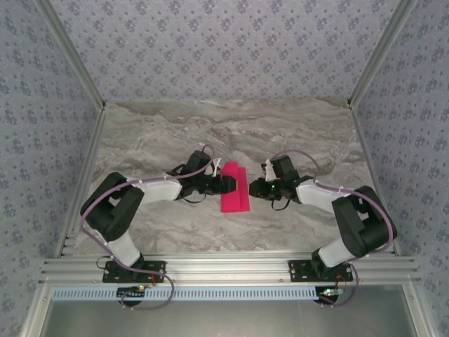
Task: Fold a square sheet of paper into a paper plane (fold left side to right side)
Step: First fold in half a square sheet of paper at the center of the table.
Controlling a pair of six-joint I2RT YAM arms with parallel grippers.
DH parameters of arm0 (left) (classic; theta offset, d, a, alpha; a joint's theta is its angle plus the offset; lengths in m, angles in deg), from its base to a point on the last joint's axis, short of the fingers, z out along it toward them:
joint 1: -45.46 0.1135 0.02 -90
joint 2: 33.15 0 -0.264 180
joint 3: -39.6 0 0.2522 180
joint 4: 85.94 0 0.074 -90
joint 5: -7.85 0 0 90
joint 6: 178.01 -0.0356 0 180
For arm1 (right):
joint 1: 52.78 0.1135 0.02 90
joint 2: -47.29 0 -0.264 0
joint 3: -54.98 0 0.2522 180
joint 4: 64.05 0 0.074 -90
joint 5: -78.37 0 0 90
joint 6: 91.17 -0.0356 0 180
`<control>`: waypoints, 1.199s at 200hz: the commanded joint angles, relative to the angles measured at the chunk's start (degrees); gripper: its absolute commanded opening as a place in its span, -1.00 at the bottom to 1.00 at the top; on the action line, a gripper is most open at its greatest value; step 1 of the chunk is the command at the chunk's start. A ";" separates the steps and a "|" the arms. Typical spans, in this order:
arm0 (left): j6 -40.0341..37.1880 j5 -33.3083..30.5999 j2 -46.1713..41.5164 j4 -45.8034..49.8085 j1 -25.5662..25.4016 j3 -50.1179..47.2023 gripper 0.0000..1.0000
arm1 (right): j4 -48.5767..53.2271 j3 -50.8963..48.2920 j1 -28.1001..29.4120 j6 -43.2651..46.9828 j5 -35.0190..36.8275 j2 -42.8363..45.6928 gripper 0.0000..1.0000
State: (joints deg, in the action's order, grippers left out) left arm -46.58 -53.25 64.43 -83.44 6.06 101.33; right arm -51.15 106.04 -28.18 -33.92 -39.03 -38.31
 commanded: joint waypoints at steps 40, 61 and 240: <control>-0.10 -0.94 -0.02 -1.12 -0.35 1.17 -0.28 | -13.34 1.29 -2.01 -6.11 -11.42 -3.17 -0.10; -0.14 -1.11 -0.17 -1.04 -0.40 1.16 -0.31 | -13.80 2.71 -1.40 -6.61 -11.30 -6.33 -0.10; -1.73 -13.21 -10.13 10.76 -0.41 -1.94 0.06 | -6.34 4.50 -0.02 -1.25 -2.31 -9.58 -1.00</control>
State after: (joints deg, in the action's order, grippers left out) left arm -47.48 -61.84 55.56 -78.33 6.02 99.62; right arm -61.34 109.29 -28.35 -37.70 -45.43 -48.39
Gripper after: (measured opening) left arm 0.496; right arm 0.061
